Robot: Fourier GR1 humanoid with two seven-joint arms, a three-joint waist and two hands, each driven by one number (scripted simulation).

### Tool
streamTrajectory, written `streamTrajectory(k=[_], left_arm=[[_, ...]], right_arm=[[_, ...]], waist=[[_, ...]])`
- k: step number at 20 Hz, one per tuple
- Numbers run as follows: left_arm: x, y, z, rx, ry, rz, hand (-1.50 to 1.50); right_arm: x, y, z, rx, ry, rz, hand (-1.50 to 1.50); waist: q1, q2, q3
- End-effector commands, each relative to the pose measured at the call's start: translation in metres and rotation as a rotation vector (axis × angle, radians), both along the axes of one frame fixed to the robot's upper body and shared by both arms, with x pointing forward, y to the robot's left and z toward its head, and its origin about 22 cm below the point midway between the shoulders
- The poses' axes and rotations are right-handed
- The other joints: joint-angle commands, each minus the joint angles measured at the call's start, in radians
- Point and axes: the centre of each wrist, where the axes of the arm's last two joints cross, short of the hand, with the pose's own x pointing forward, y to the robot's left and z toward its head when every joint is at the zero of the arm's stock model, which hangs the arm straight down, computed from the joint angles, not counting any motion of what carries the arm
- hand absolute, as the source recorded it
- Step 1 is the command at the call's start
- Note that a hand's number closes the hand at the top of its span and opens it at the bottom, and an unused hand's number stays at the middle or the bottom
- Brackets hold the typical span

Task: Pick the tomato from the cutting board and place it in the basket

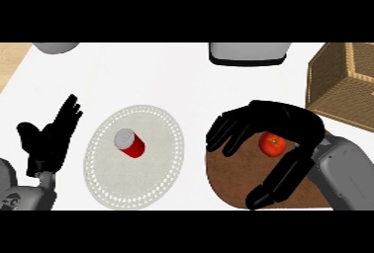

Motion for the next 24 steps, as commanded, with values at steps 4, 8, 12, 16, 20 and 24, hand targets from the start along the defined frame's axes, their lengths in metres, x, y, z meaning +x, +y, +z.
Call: streamTrajectory(k=[4,8,12,16,20,24], left_arm=[[0.014,0.009,0.023,0.002,0.031,-0.027,0.0],[0.025,0.014,0.022,-0.016,0.028,-0.037,0.0],[0.017,0.006,0.006,-0.008,0.031,-0.043,0.0],[0.022,0.016,0.02,-0.002,0.022,-0.059,0.0],[0.024,0.013,0.014,0.0,0.013,-0.043,0.0],[0.031,0.009,0.026,-0.03,0.023,-0.073,0.0]], right_arm=[[-0.057,-0.017,-0.005,-0.075,-0.184,0.022,-1.5],[-0.031,-0.038,0.048,-0.33,-0.264,-0.065,-1.5],[-0.027,-0.05,0.108,-0.534,-0.528,-0.29,-1.5],[-0.018,-0.072,0.161,-0.7,-0.623,-0.507,-1.5],[0.0,-0.082,0.197,-0.809,-0.566,-0.452,-1.5],[0.017,-0.088,0.189,-0.994,-0.498,-0.307,-1.5]], waist=[[-0.017,-0.01,-0.007],[-0.018,-0.009,-0.008],[-0.011,-0.01,-0.009],[0.007,-0.005,-0.01],[0.014,-0.002,-0.009],[0.024,0.003,-0.008]])
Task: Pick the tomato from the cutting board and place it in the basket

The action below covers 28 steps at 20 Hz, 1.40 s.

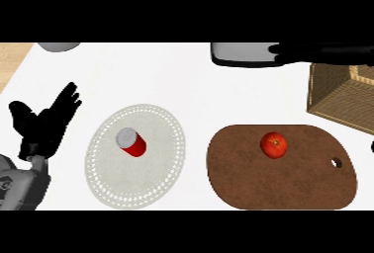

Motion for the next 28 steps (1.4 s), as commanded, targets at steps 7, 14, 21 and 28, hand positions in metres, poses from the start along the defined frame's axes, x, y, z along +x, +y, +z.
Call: streamTrajectory(k=[7,14,21,28], left_arm=[[-0.005,-0.002,-0.006,0.01,-0.002,0.005,0.0],[0.007,0.013,-0.001,0.009,-0.02,0.005,0.0],[0.003,-0.008,0.012,-0.005,-0.005,-0.021,0.0],[0.015,0.003,0.009,0.001,-0.005,0.001,0.0]], right_arm=[[0.018,-0.066,0.023,-0.047,0.2,0.041,-1.5],[0.032,-0.077,-0.027,0.132,0.228,0.047,-1.5],[0.033,-0.069,-0.11,0.131,0.248,0.05,-1.5],[0.031,-0.059,-0.193,0.193,0.244,0.066,-1.5]], waist=[[0.006,0.005,0.003],[-0.001,0.006,0.003],[0.012,0.004,0.004],[-0.004,0.005,0.003]])
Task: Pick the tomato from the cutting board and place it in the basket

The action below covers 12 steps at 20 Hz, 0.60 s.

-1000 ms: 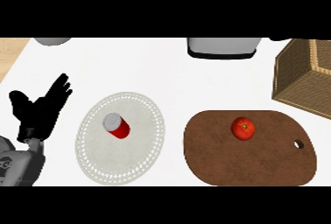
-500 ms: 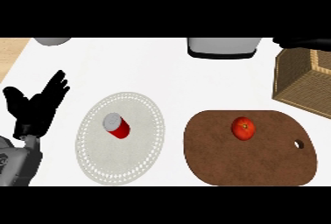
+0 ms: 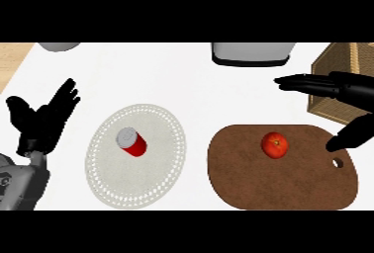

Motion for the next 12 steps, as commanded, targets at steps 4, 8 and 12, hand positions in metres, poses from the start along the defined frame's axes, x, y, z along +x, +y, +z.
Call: streamTrajectory(k=[4,8,12], left_arm=[[-0.006,0.002,0.004,0.005,-0.001,-0.01,0.0],[-0.004,0.004,0.008,0.0,-0.005,-0.021,0.0],[-0.01,-0.001,-0.004,-0.001,-0.012,0.002,0.0]], right_arm=[[0.007,0.021,-0.07,0.134,0.141,0.101,-1.5],[0.01,0.036,-0.075,0.047,0.127,0.101,-1.5],[0.02,0.024,-0.094,-0.033,0.132,0.097,-1.5]], waist=[[0.007,-0.002,0.0],[-0.009,-0.006,-0.001],[0.0,-0.004,-0.001]])
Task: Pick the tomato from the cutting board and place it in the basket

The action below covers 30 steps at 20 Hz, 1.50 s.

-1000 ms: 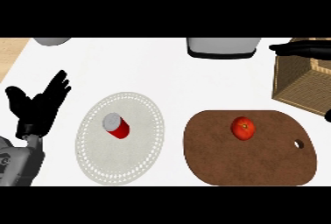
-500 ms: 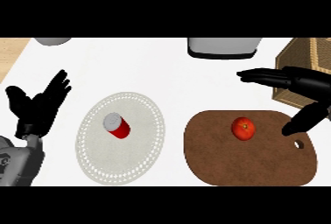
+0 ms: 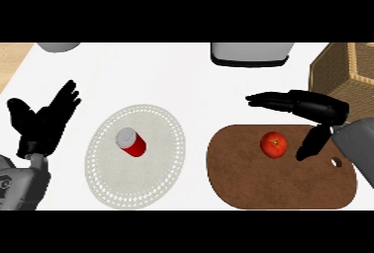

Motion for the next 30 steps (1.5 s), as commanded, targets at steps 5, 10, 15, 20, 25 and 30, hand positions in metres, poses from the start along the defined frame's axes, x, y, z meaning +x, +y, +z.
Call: streamTrajectory(k=[5,10,15,20,25,30], left_arm=[[-0.002,0.001,0.002,-0.006,0.016,-0.014,0.0],[-0.006,-0.006,-0.008,-0.009,-0.005,0.012,0.0],[-0.001,0.015,-0.002,0.007,-0.005,0.023,0.0],[-0.005,-0.008,0.006,0.001,-0.008,0.005,0.0],[-0.011,0.007,-0.002,-0.004,0.017,-0.01,0.0],[-0.005,0.004,-0.011,0.006,0.002,0.01,0.0]], right_arm=[[0.013,0.006,-0.026,-0.1,0.032,0.084,-1.5],[0.002,-0.017,-0.037,-0.086,0.03,0.102,-1.5],[0.014,-0.021,-0.03,-0.076,0.057,0.115,-1.5],[0.008,-0.008,-0.043,-0.063,0.087,0.164,-1.5],[0.007,-0.021,-0.038,-0.059,0.057,0.179,-1.5],[0.015,-0.014,-0.056,-0.102,0.006,0.131,-1.5]], waist=[[-0.002,-0.001,0.0],[-0.008,-0.003,0.0],[-0.005,-0.001,0.0],[-0.002,-0.004,0.0],[-0.004,-0.003,0.0],[-0.004,0.0,0.0]])
